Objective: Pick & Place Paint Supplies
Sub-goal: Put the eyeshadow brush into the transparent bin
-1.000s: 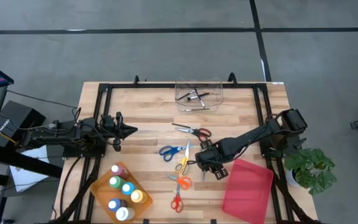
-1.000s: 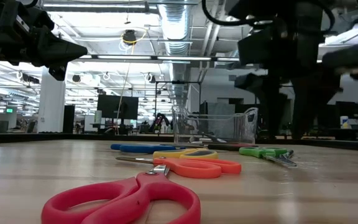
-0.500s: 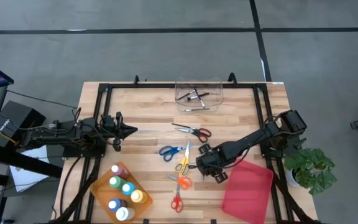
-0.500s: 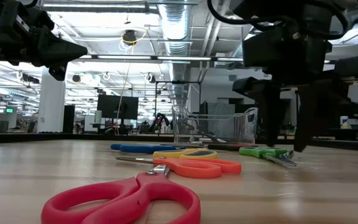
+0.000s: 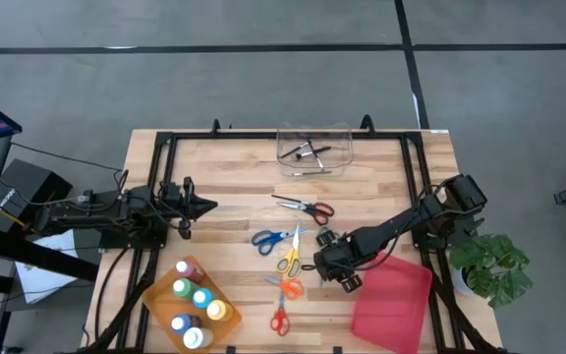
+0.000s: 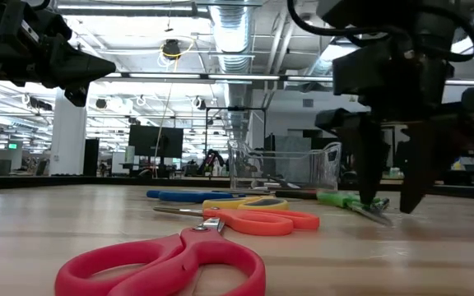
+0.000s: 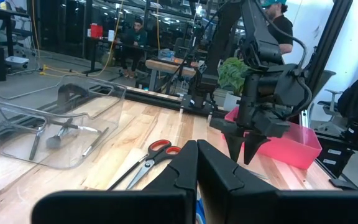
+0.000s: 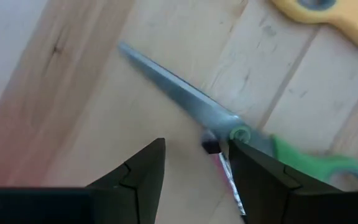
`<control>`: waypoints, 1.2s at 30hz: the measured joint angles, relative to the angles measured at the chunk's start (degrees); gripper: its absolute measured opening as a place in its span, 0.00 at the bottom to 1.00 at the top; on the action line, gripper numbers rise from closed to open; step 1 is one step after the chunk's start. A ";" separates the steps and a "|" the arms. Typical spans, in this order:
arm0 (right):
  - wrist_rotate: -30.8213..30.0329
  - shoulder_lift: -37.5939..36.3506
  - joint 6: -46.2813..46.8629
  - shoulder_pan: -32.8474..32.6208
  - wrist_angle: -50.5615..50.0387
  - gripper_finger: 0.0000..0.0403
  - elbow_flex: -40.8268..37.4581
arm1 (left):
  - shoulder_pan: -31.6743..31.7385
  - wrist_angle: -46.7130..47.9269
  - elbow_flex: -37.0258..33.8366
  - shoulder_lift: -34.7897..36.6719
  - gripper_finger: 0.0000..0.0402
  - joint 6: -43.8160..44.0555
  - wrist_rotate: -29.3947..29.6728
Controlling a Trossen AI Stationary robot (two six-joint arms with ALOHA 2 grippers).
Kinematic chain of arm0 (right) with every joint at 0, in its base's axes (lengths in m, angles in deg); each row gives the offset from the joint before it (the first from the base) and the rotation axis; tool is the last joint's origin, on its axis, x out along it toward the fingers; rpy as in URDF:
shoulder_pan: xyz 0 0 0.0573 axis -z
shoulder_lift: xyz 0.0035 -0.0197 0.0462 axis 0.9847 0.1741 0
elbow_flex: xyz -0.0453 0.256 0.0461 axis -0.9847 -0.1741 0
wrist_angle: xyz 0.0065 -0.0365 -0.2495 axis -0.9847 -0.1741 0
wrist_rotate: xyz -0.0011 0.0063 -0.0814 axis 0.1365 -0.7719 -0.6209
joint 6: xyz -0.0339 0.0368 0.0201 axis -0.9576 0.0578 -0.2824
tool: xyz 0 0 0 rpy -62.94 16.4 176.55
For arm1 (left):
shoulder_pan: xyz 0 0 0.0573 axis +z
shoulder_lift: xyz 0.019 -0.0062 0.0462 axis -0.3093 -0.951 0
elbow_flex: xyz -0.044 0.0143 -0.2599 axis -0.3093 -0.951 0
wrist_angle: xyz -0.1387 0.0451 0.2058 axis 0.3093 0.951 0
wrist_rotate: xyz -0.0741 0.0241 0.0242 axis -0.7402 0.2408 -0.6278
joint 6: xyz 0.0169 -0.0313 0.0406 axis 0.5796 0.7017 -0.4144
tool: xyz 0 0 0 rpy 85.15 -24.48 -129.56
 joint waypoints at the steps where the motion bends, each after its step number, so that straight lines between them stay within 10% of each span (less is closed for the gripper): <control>1: 0.09 0.00 0.69 -0.12 0.01 0.44 -0.35 | 0.00 0.00 0.00 -0.02 0.00 0.02 0.00; 36: 0.58 -0.29 -4.16 -1.31 -2.96 0.25 -0.59 | 0.00 0.02 0.00 0.00 0.00 0.00 -0.02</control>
